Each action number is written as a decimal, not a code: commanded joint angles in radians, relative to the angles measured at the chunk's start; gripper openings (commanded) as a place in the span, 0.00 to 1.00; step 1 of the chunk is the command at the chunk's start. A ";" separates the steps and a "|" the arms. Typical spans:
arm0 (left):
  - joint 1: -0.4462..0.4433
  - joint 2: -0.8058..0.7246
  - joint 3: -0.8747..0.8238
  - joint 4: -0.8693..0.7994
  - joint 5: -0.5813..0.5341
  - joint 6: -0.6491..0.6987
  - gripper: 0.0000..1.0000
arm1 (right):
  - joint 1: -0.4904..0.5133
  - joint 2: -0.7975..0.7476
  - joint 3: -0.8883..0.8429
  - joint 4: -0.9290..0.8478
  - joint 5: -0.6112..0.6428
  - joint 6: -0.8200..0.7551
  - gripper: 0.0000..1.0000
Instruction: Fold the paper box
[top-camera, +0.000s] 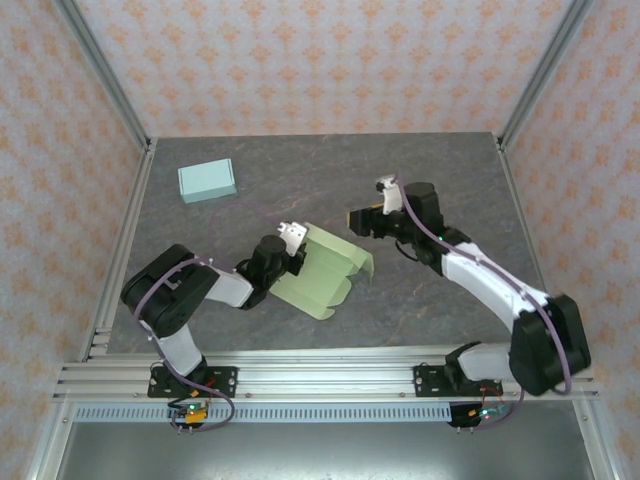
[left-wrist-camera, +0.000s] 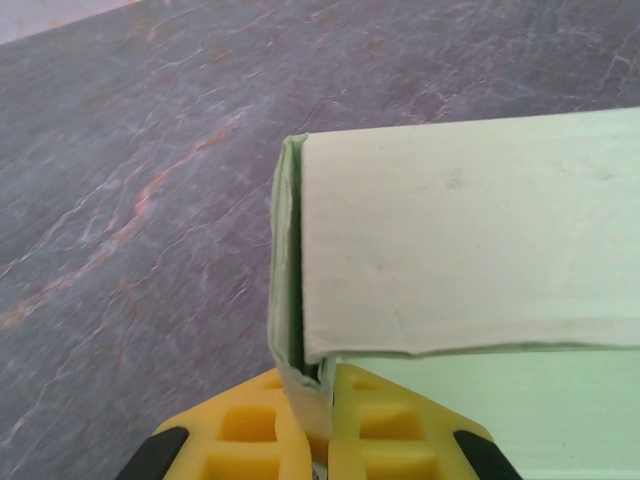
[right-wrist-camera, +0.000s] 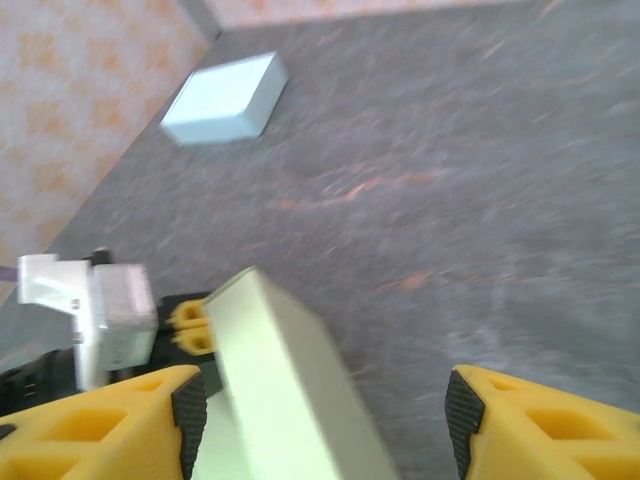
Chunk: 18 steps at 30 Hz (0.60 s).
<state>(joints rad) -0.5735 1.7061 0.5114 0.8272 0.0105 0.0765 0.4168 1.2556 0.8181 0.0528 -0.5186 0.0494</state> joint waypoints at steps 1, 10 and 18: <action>0.035 -0.081 -0.025 -0.082 0.025 -0.071 0.00 | -0.016 -0.120 -0.098 0.098 0.227 -0.083 0.66; 0.165 -0.149 -0.027 -0.194 0.169 -0.231 0.00 | -0.016 -0.235 -0.264 0.037 0.166 -0.376 0.77; 0.197 -0.141 -0.016 -0.165 0.231 -0.272 0.00 | 0.052 0.062 -0.091 -0.053 -0.044 -0.552 0.65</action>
<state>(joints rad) -0.3897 1.5768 0.4801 0.6613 0.1928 -0.1635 0.4404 1.2766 0.6670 -0.0212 -0.4870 -0.4187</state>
